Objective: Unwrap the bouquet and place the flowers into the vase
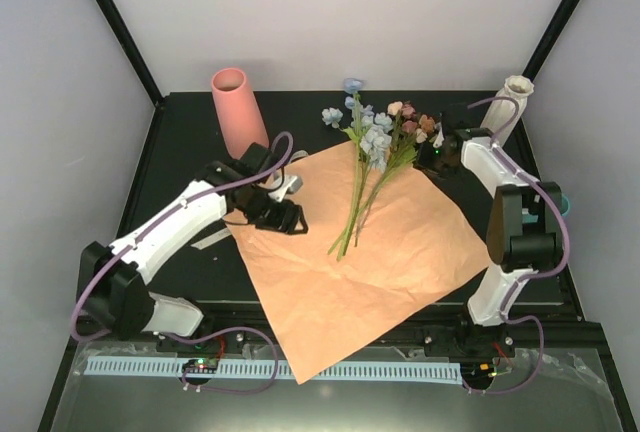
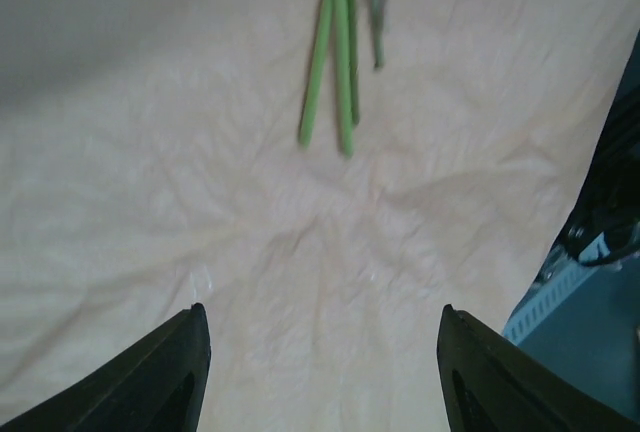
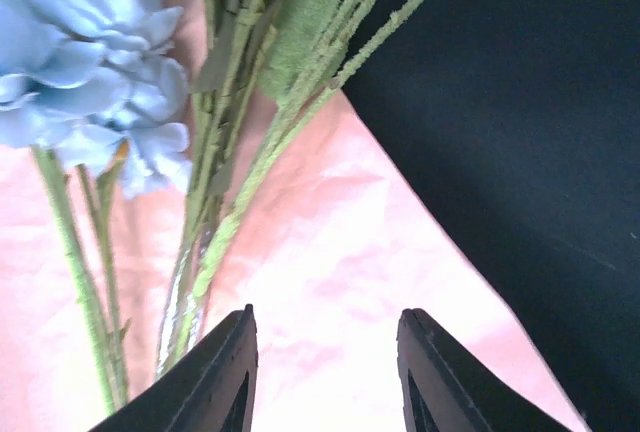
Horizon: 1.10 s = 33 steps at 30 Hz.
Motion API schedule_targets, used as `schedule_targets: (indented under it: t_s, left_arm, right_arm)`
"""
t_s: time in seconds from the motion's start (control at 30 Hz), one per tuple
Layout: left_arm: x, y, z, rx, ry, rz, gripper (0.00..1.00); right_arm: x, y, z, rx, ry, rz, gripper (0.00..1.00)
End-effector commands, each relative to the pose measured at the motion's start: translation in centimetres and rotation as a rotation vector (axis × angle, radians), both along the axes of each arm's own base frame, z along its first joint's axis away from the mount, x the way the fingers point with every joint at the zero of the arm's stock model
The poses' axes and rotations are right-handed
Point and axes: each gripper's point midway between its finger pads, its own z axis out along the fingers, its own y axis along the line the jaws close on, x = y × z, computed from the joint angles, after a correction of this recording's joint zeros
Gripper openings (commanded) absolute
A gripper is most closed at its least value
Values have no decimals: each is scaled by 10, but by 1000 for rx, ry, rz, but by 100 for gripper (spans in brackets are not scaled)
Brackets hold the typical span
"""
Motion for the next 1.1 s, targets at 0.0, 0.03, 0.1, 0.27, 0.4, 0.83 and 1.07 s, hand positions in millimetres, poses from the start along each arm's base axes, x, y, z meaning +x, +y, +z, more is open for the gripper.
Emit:
schedule_targets:
  t_s: [0.0,0.03,0.1,0.27,0.4,0.83,1.07]
  left_arm:
    - [46,-24,27,-34,-131,-11,65]
    - [55,-28,31,-34,-143,-12,66]
    - [73,-36,37,-28,-164,-7,68]
    - [116,-60,38,-17,-177,32,68]
    - [145,-80,29,6,-187,73,67]
    - [212,-137,-40,77,-219,58,54]
    - [220,-144,-72,100,-196,84,42]
  right_arm:
    - [-15,-5,41,-31,-46,21,42]
    - [-19,-6,48,-29,-56,21,43]
    - [-30,-6,61,-32,-73,25,47]
    - [-58,-4,89,-27,-108,46,50]
    - [-79,0,107,-2,-131,60,51]
    - [-127,9,117,72,-98,58,44]
    - [-129,10,126,73,-106,80,44]
